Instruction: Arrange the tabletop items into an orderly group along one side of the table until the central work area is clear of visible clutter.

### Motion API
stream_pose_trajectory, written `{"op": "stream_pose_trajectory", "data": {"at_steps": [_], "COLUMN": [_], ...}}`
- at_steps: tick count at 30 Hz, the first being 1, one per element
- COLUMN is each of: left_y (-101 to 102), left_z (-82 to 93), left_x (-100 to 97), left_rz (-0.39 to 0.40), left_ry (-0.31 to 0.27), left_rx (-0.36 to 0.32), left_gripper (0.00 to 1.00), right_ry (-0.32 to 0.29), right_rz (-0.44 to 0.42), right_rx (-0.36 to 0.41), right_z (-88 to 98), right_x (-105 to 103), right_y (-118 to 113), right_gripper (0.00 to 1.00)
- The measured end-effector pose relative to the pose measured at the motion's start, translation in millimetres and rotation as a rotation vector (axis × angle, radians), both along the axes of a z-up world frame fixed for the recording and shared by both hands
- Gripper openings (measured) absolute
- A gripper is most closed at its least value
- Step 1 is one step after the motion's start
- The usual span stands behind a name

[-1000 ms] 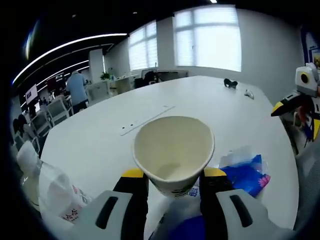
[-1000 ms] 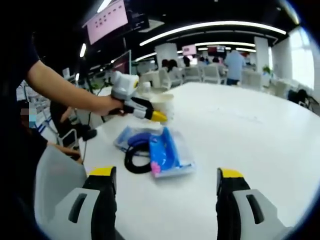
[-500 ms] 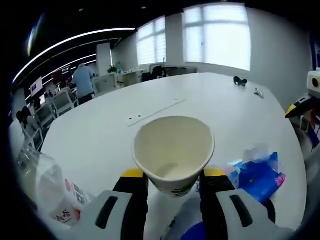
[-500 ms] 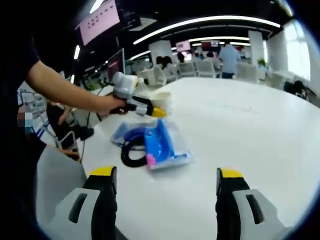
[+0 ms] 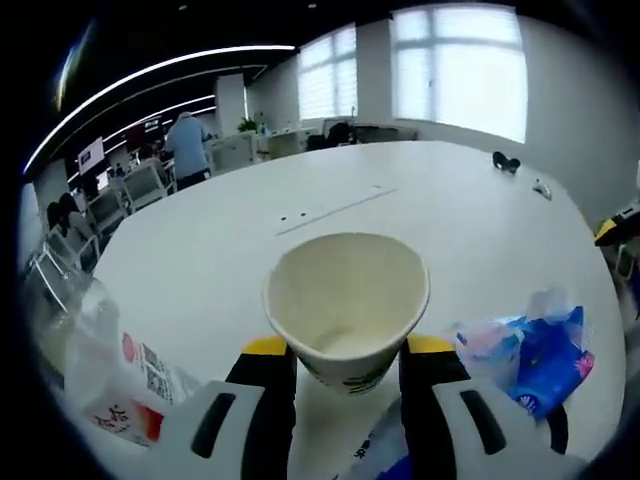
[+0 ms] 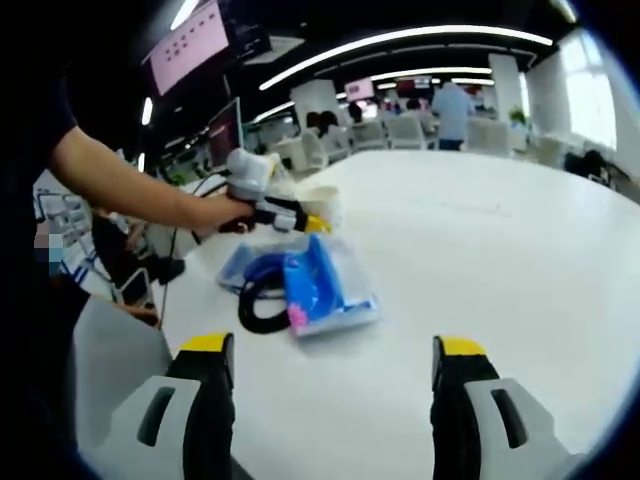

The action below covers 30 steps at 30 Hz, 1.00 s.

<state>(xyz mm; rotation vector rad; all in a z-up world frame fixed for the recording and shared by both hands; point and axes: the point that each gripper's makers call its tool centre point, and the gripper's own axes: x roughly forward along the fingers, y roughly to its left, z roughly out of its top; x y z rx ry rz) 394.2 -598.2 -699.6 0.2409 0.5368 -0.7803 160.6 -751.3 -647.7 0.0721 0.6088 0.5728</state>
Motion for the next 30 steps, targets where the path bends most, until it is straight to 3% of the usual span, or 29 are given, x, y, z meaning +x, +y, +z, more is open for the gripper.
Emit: {"op": "stream_pose_trajectory", "data": {"at_steps": [20, 23, 30], "left_y": [13, 17, 22], "left_z": [-17.9, -24.5, -32.4], "left_x": [12.3, 9.5, 1.2], "left_rz": [0.155, 0.179, 0.199], "left_ry": [0.043, 0.078, 0.094], "left_rx": [-0.004, 0.009, 0.009], "left_gripper": [0.40, 0.38, 0.33], "right_ry": [0.026, 0.028, 0.030], "right_rz": [0.010, 0.013, 0.015], "right_rx": [0.009, 0.012, 0.015], "right_z": [-9.6, -10.1, -10.1], "right_x": [1, 1, 2], "right_y": [0, 1, 0], "right_gripper": [0.77, 0.77, 0.77]}}
